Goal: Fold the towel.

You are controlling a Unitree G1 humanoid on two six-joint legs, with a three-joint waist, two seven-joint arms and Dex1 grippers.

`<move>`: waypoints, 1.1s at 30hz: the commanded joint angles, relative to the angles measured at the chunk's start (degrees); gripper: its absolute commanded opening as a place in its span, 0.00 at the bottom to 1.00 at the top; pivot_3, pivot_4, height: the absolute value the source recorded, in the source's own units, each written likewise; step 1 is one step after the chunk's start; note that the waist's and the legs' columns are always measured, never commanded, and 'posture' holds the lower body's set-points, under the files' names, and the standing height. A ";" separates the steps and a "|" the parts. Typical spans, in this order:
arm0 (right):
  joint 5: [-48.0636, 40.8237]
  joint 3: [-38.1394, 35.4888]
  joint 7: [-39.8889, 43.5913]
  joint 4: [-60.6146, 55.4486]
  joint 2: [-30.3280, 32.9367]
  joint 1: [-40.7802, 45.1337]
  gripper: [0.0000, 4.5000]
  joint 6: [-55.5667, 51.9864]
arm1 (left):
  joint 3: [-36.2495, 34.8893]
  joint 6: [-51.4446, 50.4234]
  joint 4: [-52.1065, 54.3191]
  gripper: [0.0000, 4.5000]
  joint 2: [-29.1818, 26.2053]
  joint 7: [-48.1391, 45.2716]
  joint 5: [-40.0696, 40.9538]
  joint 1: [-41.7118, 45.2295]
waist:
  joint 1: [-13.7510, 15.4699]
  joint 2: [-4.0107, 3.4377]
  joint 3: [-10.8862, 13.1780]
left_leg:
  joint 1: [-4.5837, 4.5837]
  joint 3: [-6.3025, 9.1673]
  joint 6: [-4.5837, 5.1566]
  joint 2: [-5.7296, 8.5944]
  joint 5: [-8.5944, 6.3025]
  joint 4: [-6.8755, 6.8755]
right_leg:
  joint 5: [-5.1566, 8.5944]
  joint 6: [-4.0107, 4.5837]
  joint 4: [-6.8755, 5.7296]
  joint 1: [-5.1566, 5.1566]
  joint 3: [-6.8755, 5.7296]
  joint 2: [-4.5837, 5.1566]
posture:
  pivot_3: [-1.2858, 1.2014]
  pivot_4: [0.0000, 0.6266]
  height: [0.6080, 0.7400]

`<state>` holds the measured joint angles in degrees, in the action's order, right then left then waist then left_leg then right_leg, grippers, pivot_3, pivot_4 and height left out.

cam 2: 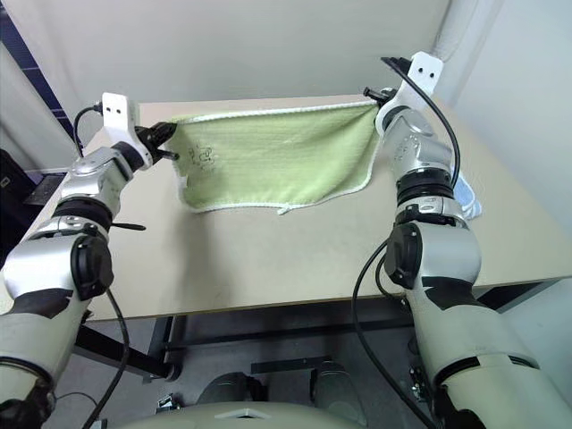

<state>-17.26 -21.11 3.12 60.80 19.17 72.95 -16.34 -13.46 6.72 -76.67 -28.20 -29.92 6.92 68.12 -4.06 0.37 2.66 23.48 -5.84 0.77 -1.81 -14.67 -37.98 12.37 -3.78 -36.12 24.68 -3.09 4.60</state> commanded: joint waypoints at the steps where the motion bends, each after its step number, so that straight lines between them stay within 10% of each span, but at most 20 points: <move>1: -3.95 -4.13 2.18 1.52 2.08 6.25 0.00 2.45 | -0.68 3.29 -0.13 0.01 -0.59 8.99 -2.33 5.88 | 0.03 0.01 0.04 | 0.00 0.00 0.00 0.00 0.00 0.01 | 0.00 0.00 0.00 0.00 0.00 0.00 | 0.52 0.00 1.00; 9: -9.26 -6.77 6.72 -6.65 4.95 4.38 0.00 -6.52 | -1.43 6.15 -0.61 0.01 -3.88 6.28 -4.57 10.13 | 0.13 0.04 0.09 | 0.02 -0.02 0.01 0.03 -0.02 0.11 | 0.03 -0.04 0.12 0.01 -0.02 0.02 | 0.52 0.00 1.00; 20: -29.90 -16.30 -13.31 -64.43 -5.84 -34.76 0.00 -40.83 | 0.71 5.70 1.67 0.01 -10.00 -28.16 -4.75 -4.75 | 0.12 -0.04 0.13 | 0.14 -0.01 0.01 -0.03 -0.02 0.07 | 0.03 -0.02 -0.08 0.21 -0.06 0.06 | 0.52 0.00 1.00; 33: -66.15 -23.19 -23.15 -81.62 -3.07 -60.93 0.00 -50.09 | 4.77 -2.27 11.66 0.01 -17.68 -58.98 -3.62 -18.78 | 0.67 -0.02 0.12 | 0.00 0.01 0.04 -0.04 -0.06 0.02 | 0.16 0.24 0.30 -0.12 -0.05 0.14 | 0.52 0.00 1.00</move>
<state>-77.11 -41.52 -19.46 -19.19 14.38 13.13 -66.98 -8.90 5.53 -67.55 -43.29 -87.01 2.08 49.62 -3.39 0.35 2.78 23.48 -5.81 0.81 -1.86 -14.73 -37.93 12.53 -3.54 -35.80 24.56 -3.14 4.73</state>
